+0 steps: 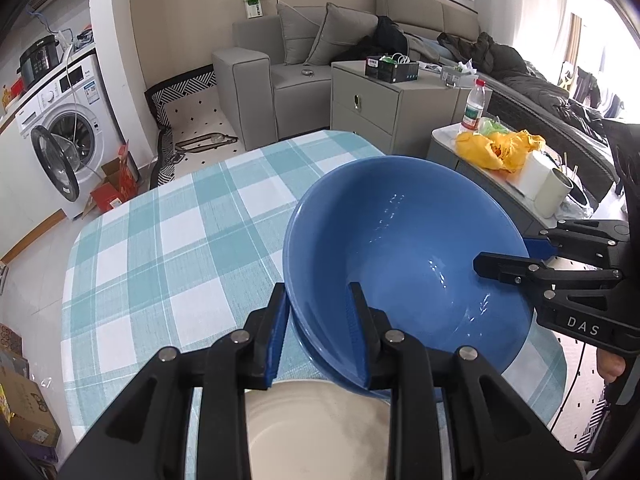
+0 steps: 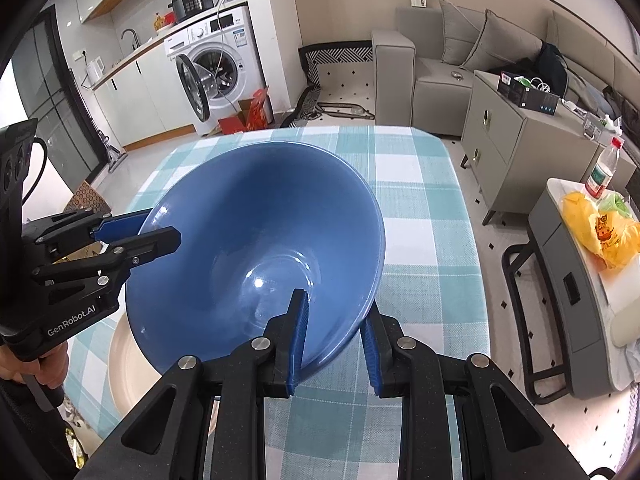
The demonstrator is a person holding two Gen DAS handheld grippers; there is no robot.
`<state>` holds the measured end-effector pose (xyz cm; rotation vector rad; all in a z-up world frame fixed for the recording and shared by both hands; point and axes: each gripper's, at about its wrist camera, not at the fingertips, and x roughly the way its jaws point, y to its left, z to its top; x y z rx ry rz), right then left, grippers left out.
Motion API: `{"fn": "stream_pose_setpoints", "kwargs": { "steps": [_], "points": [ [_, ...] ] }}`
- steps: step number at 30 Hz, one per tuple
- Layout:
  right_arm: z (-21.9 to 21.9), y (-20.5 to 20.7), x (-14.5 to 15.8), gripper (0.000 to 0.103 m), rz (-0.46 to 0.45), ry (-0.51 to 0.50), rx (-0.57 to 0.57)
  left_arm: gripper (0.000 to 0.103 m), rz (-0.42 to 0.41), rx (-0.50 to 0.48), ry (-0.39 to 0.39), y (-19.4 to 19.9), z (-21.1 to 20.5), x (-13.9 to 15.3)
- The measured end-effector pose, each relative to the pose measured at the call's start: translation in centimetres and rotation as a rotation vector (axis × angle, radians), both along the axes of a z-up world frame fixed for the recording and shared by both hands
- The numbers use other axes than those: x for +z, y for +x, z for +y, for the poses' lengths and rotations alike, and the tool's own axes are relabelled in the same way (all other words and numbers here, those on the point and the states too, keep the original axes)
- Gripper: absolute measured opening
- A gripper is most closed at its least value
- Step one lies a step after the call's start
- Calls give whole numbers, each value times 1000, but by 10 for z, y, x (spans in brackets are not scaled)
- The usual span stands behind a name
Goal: Organize plates and bowls
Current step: 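Lift the blue bowl with both grippers and carry it over the light-blue bowl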
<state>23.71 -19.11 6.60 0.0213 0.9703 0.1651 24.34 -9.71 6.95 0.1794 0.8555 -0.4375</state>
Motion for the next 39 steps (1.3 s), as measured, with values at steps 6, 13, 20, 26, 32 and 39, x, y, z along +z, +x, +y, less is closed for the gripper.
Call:
{"fn": "stream_pose_setpoints", "kwargs": {
  "steps": [6, 13, 20, 26, 32, 39],
  "points": [
    [1, 3, -7, 26, 10, -11, -1, 27, -6, 1, 5, 1, -1, -6],
    [6, 5, -11, 26, 17, -26, 1, 27, -11, 5, 30, 1, -2, -14],
    [12, 6, -18, 26, 25, -37, 9, 27, -2, 9, 31, 0, 0, -18],
    [17, 7, -22, 26, 27, -65, 15, 27, 8, 10, 38, 1, 0, -26],
    [23, 6, -24, 26, 22, -95, 16, 27, 14, 5, 49, 0, -1, -31],
    [28, 3, -25, 26, 13, -132, 21, 27, 20, 0, 64, 0, -3, -36]
  ]
}}
